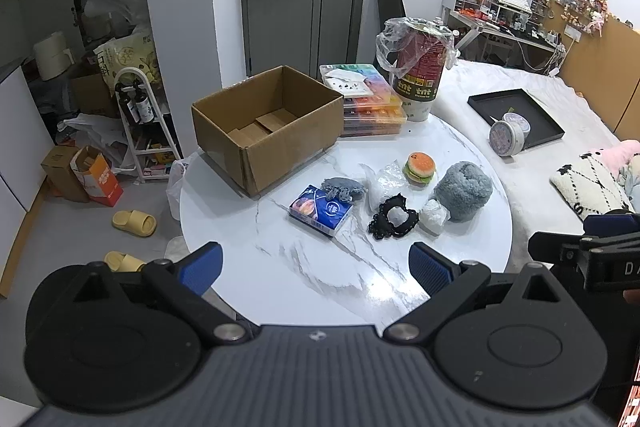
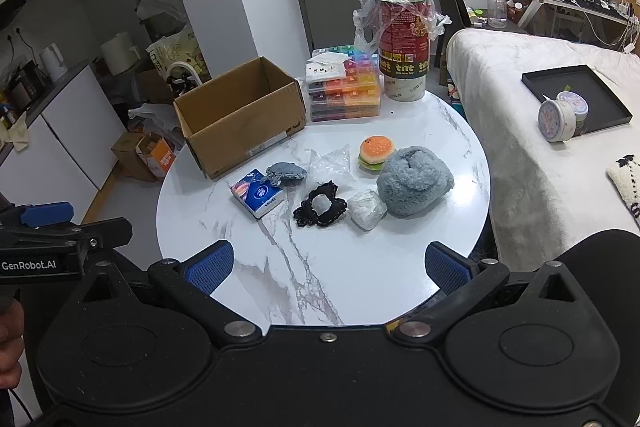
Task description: Organize soft objects
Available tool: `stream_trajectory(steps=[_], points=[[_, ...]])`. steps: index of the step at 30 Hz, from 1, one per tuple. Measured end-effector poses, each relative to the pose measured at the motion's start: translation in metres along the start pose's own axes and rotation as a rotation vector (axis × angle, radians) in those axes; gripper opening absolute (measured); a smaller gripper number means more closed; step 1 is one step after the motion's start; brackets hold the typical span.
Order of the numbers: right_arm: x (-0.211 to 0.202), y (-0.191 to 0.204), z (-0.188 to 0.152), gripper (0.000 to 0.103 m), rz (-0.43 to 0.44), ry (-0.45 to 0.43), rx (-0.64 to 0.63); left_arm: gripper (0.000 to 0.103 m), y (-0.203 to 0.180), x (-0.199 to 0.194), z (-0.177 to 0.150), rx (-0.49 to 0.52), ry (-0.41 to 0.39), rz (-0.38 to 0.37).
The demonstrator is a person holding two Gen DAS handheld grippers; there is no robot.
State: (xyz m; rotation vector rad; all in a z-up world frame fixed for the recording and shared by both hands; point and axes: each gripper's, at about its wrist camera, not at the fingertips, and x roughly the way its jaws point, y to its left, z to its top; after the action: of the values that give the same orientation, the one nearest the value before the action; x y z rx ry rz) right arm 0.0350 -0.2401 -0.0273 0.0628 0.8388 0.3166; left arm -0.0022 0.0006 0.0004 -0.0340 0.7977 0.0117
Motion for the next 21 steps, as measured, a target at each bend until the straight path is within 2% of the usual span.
stream_trajectory(steps=[21], points=[[-0.0001, -0.0018, 0.0005, 0.103, 0.003, 0.0, 0.005, 0.099, -0.0017, 0.0006, -0.0004, -0.001, -0.001, -0.001]])
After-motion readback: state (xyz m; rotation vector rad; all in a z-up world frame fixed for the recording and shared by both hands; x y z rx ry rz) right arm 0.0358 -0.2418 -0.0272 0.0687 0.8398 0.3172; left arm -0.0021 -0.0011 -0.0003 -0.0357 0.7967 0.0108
